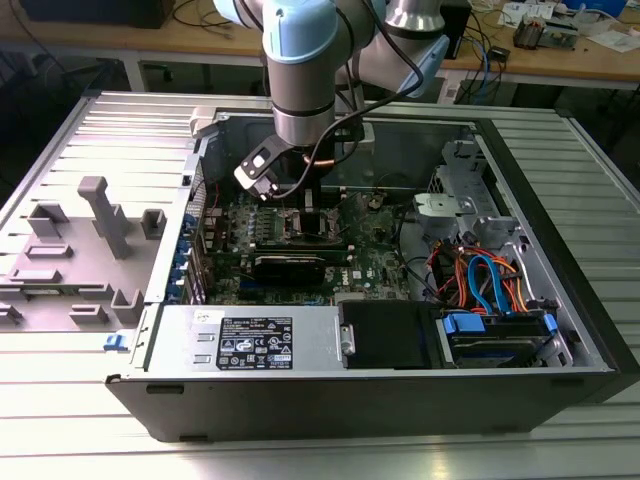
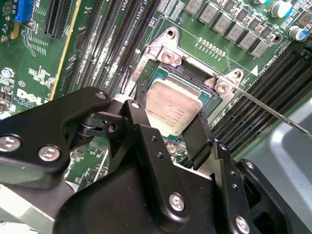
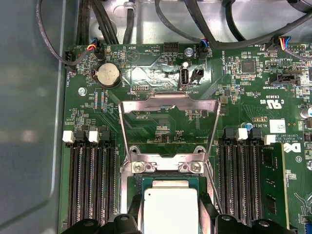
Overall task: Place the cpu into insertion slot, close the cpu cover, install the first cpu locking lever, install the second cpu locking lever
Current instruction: 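Place the cpu into insertion slot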
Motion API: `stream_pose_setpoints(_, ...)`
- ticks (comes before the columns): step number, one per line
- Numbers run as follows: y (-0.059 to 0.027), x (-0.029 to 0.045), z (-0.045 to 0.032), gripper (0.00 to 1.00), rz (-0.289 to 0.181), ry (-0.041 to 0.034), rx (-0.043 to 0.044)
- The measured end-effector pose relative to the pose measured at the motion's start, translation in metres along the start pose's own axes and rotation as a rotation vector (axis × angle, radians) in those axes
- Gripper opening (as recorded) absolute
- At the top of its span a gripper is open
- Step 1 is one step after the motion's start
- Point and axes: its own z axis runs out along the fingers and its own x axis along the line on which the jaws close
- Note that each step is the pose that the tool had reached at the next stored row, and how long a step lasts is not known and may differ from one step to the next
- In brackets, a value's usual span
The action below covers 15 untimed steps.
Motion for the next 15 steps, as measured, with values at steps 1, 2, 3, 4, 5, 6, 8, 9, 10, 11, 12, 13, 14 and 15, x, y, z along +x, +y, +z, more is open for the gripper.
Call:
stream_pose_setpoints(1, 0.0000, 0.0000, 0.0000, 0.55, 0.000, 0.0001, -0.0001)
stream_pose_setpoints(2, 0.0000, 0.0000, 0.0001, 0.55, 0.000, 0.0001, -0.0001)
stream_pose_setpoints(3, 0.0000, 0.0000, 0.0001, 0.55, 0.000, 0.0001, 0.0000)
stream_pose_setpoints(4, 0.0000, 0.0000, 0.0000, 0.55, 0.000, 0.0001, -0.0001)
stream_pose_setpoints(5, 0.0000, 0.0001, 0.0000, 0.55, 0.000, 0.0003, -0.0002)
stream_pose_setpoints(6, 0.0000, 0.0003, 0.0000, 0.55, 0.000, 0.0002, -0.0001)
stream_pose_setpoints(8, 0.0000, 0.0004, 0.0000, 0.55, 0.000, 0.0003, -0.0002)
stream_pose_setpoints(9, 0.0000, 0.0005, 0.0001, 0.55, 0.000, 0.0003, -0.0002)
stream_pose_setpoints(10, 0.0000, 0.0006, 0.0001, 0.55, 0.000, 0.0002, -0.0001)
stream_pose_setpoints(11, 0.0000, 0.0007, 0.0002, 0.55, 0.000, 0.0000, 0.0000)
stream_pose_setpoints(12, 0.0000, 0.0008, 0.0004, 0.55, 0.000, 0.0000, 0.0000)
stream_pose_setpoints(13, -0.0001, 0.0009, 0.0006, 0.55, 0.000, -0.0001, 0.0001)
stream_pose_setpoints(14, -0.0001, 0.0010, 0.0009, 0.55, 0.000, -0.0001, 0.0001)
stream_pose_setpoints(15, -0.0001, 0.0010, 0.0013, 0.55, 0.000, -0.0002, 0.0001)
